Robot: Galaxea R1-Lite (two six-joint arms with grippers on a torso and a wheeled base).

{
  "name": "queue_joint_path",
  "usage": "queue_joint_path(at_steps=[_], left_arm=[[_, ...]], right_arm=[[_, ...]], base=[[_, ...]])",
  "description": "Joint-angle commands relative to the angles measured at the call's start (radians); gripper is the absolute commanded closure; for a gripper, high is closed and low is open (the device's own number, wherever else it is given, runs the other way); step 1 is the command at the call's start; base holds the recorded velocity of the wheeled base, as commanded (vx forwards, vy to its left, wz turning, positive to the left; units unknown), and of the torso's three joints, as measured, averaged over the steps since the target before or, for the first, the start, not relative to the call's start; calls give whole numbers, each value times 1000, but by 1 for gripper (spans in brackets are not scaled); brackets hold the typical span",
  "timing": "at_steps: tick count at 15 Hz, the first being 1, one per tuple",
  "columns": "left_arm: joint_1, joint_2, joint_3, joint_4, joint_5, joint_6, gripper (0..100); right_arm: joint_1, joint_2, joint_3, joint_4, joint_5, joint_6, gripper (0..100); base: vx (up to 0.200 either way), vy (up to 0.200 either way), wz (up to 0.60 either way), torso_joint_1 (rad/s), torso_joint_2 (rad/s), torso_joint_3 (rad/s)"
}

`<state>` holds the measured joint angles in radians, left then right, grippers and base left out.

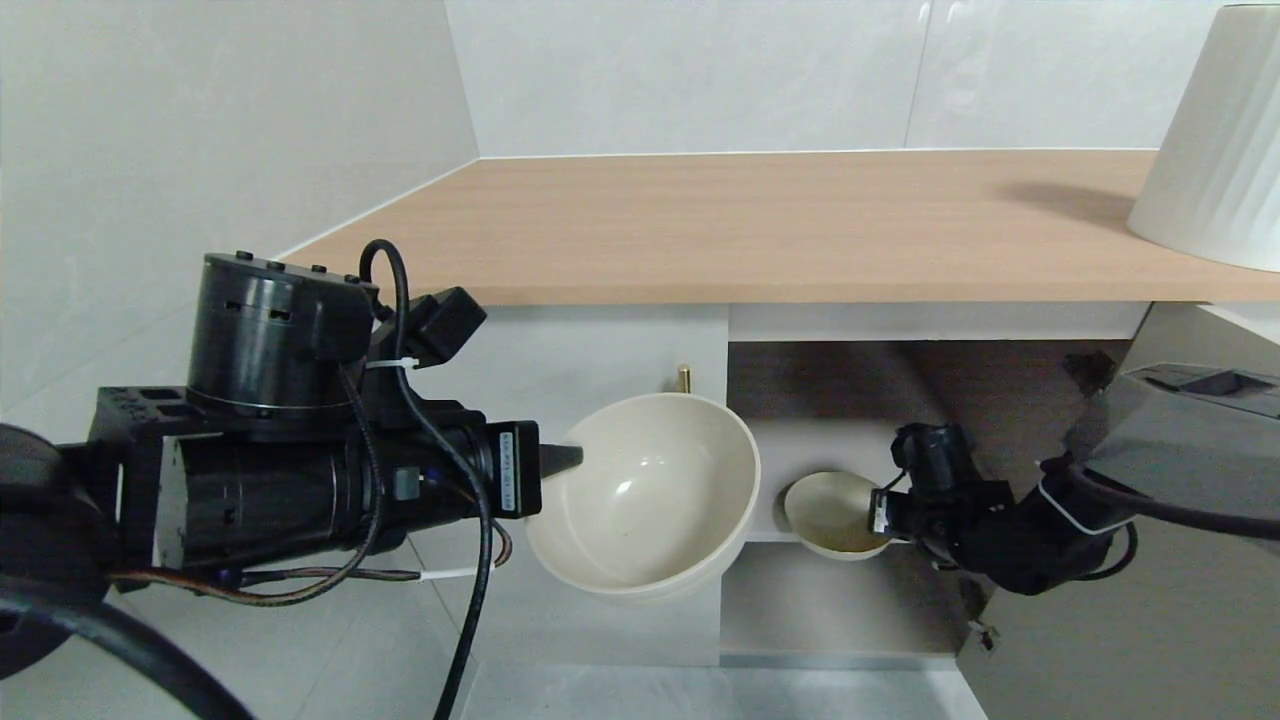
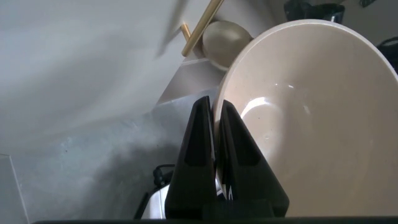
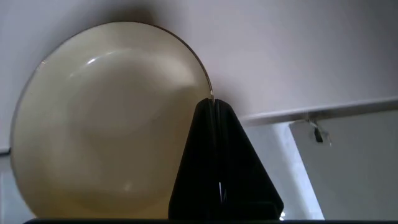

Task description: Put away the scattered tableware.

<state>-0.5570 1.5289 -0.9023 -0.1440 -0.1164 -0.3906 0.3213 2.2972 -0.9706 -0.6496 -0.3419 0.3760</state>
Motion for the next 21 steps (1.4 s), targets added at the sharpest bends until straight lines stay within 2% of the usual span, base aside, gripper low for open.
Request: queue_joint_path(at_steps=[1, 10, 20, 21], left_arm=[[0, 2, 0, 0, 0, -1, 100], [-3, 8, 0, 0, 0, -1, 100], [-3, 10, 0, 0, 0, -1, 100], [-3, 10, 0, 0, 0, -1, 100]], right_arm=[[-14, 41, -23, -15, -17, 0, 100], [-21, 107, -125, -21, -85, 34, 100], [-34, 125, -183, -12, -92, 49, 100], [-34, 125, -184, -12, -92, 50, 0]], base=[[0, 0, 0, 0, 0, 0], [0, 0, 0, 0, 0, 0], [0, 0, 0, 0, 0, 0], [0, 0, 0, 0, 0, 0]])
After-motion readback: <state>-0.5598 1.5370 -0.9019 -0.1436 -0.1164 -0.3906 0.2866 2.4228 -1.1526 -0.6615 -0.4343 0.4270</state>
